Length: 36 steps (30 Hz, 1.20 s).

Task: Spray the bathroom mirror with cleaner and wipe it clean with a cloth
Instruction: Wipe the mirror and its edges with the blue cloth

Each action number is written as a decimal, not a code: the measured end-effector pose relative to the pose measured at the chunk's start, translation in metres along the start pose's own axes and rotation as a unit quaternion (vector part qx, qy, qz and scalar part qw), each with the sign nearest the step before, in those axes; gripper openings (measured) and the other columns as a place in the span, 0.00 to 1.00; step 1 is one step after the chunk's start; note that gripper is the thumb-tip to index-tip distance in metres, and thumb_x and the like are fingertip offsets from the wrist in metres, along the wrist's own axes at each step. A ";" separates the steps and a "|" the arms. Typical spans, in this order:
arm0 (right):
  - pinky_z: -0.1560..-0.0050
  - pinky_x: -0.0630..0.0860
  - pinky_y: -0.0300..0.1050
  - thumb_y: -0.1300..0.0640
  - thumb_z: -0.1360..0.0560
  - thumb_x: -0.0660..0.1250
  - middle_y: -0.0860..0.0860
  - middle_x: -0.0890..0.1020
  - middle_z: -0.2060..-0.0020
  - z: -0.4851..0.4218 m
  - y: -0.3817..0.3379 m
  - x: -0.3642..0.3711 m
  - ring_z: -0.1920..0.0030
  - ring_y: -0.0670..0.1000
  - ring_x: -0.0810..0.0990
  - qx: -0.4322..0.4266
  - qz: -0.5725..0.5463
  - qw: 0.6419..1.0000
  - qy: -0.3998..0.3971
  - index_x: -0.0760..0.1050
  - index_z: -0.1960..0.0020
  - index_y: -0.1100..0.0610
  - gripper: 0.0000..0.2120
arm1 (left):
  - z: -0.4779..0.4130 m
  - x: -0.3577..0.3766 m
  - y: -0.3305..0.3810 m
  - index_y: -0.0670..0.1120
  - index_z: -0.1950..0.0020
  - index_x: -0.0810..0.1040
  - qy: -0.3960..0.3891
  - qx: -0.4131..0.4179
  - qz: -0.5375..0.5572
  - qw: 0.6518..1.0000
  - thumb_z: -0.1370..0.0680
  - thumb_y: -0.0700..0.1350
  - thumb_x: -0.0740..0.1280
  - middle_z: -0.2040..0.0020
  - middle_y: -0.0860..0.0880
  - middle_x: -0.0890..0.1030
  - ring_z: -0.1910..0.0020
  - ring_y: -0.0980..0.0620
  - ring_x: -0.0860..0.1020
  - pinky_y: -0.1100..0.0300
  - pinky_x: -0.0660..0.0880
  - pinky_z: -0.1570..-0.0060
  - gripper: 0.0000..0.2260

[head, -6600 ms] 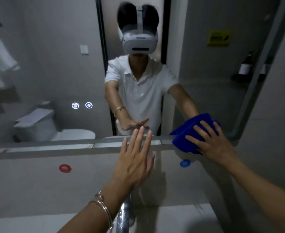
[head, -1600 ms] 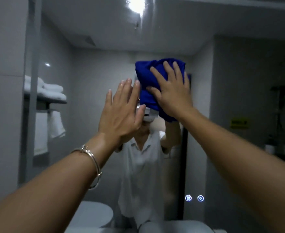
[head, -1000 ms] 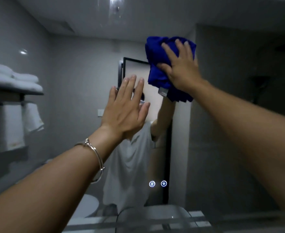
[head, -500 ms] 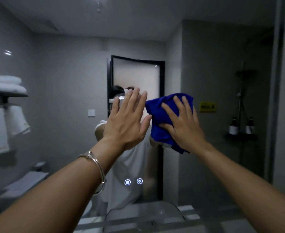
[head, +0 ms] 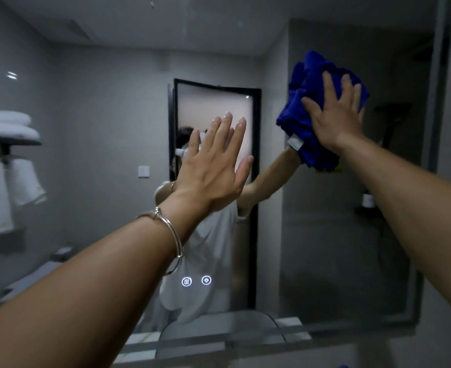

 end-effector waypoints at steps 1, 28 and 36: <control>0.26 0.42 0.59 0.37 0.21 0.49 0.52 0.44 0.22 0.012 0.012 0.004 0.24 0.56 0.39 0.015 -0.008 1.000 0.007 0.44 0.22 0.45 0.31 | 0.003 0.004 0.003 0.46 0.23 0.48 -0.005 0.001 0.003 1.000 0.24 0.59 0.40 0.23 0.43 0.52 0.24 0.46 0.51 0.44 0.51 0.28 0.31; 0.34 0.66 0.56 0.54 0.20 0.57 0.53 0.64 0.29 0.205 -0.051 0.024 0.31 0.55 0.63 -0.084 -0.137 0.984 -0.081 0.57 0.25 0.52 0.25 | 0.055 0.010 0.047 0.49 0.45 0.75 -0.166 -0.170 0.457 0.857 0.23 0.59 0.60 0.50 0.52 0.80 0.49 0.52 0.78 0.60 0.73 0.50 0.16; 0.31 0.65 0.49 0.42 0.26 0.66 0.47 0.59 0.31 0.200 -0.073 0.024 0.32 0.47 0.64 -0.076 -0.270 0.930 -0.236 0.55 0.24 0.46 0.35 | 0.058 -0.023 0.005 0.48 0.42 0.75 -0.124 -0.204 0.396 0.887 0.20 0.49 0.58 0.47 0.48 0.78 0.48 0.48 0.76 0.56 0.70 0.49 0.11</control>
Point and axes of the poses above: each hand's wrist, its own z-axis away from the middle knuckle, its own x-axis out of the palm, y = z × x, the point moved 9 cm from there along -z, towards the middle knuckle
